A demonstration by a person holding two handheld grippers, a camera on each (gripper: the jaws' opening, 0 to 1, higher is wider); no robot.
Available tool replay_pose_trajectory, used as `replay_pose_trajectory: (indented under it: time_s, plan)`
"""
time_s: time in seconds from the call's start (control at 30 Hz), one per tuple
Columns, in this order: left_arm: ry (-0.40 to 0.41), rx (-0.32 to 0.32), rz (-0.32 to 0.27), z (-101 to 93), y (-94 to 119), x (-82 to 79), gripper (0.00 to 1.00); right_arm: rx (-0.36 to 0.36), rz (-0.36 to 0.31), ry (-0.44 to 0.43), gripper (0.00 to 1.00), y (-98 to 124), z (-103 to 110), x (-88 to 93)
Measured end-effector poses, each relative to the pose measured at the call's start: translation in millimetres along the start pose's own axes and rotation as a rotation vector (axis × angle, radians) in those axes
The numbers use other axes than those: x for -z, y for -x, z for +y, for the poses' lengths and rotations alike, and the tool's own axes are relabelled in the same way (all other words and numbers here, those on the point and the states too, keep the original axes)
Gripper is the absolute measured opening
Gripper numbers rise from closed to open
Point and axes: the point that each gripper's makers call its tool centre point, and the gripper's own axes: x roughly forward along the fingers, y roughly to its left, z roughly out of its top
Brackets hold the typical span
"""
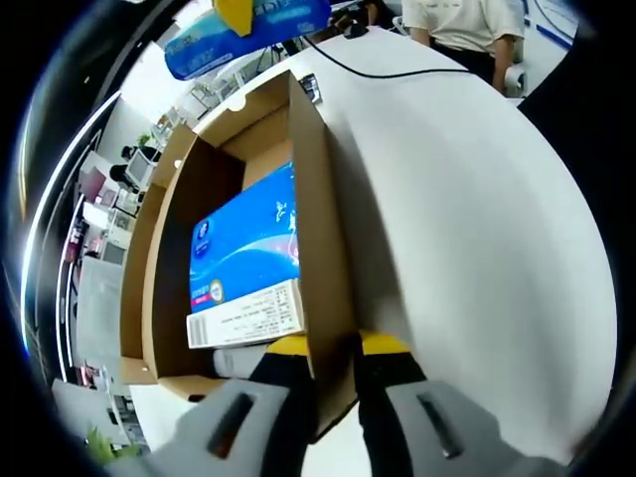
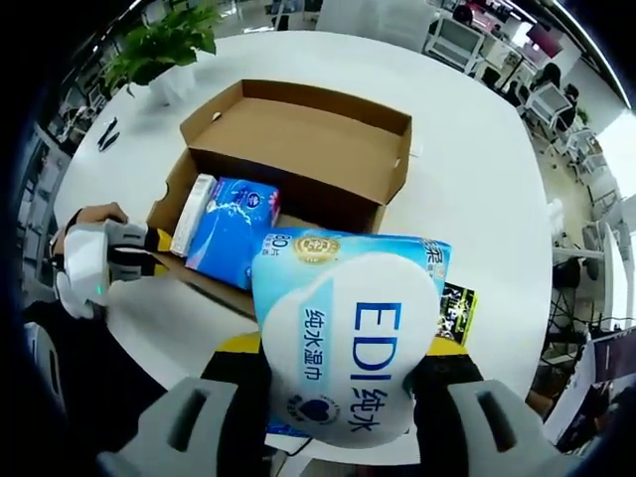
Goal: Operate the shoe box by opening the lid, removing the specified soft item, and placing it in the target area until the item is outside and the box remains undamaged.
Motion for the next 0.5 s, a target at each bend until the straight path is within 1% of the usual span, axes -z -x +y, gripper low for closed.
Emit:
replay_pose_trajectory:
  time_s: [0.17, 0.5]
  plan:
    - [0.001, -0.001, 0.001, 1.0, 0, 1.1, 0.13, 0.014, 0.005, -0.008, 0.57, 2, -10, 8.8]
    - [0.002, -0.005, 0.002, 2.1, -1, 2.5, 0.13, 0.018, 0.001, -0.034, 0.57, 6, -21, 22.3]
